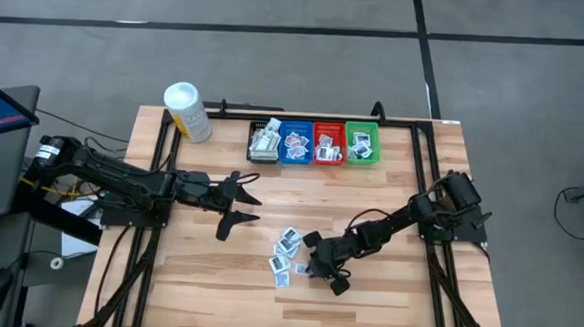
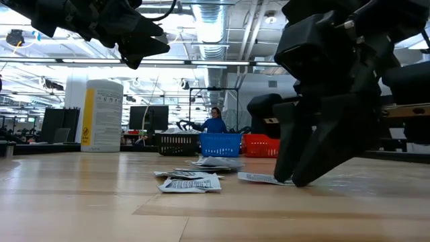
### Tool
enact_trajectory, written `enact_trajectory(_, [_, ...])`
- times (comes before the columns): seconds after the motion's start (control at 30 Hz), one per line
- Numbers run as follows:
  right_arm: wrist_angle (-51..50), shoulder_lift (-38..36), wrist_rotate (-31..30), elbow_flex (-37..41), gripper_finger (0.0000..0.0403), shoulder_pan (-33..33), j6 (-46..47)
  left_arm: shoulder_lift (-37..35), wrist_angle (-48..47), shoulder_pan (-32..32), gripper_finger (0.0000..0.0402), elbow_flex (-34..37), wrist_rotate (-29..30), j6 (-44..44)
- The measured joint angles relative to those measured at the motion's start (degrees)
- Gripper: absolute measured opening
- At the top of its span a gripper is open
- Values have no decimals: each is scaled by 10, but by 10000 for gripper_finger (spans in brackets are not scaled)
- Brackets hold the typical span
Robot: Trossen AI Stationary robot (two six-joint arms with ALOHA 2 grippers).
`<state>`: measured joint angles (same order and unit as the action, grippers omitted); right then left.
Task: Pick & Place First Aid Supplies
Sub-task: Put the orange ointment pack in the blue bin
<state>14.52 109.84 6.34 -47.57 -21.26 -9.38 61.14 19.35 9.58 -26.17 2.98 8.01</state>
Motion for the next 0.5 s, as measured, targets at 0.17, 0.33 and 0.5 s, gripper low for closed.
enact_trajectory(0.17, [-2, 0, -3, 0, 25, 1, 50, 0, 0, 0, 195, 0, 0, 0])
enact_trajectory(0.33, [-1, -1, 13, 0, 6, 1, 115, 0, 0, 0, 195, 0, 0, 0])
enact_trajectory(0.5, [0, -2, 26, 1, 3, 0, 142, 0, 0, 0, 195, 0, 0, 0])
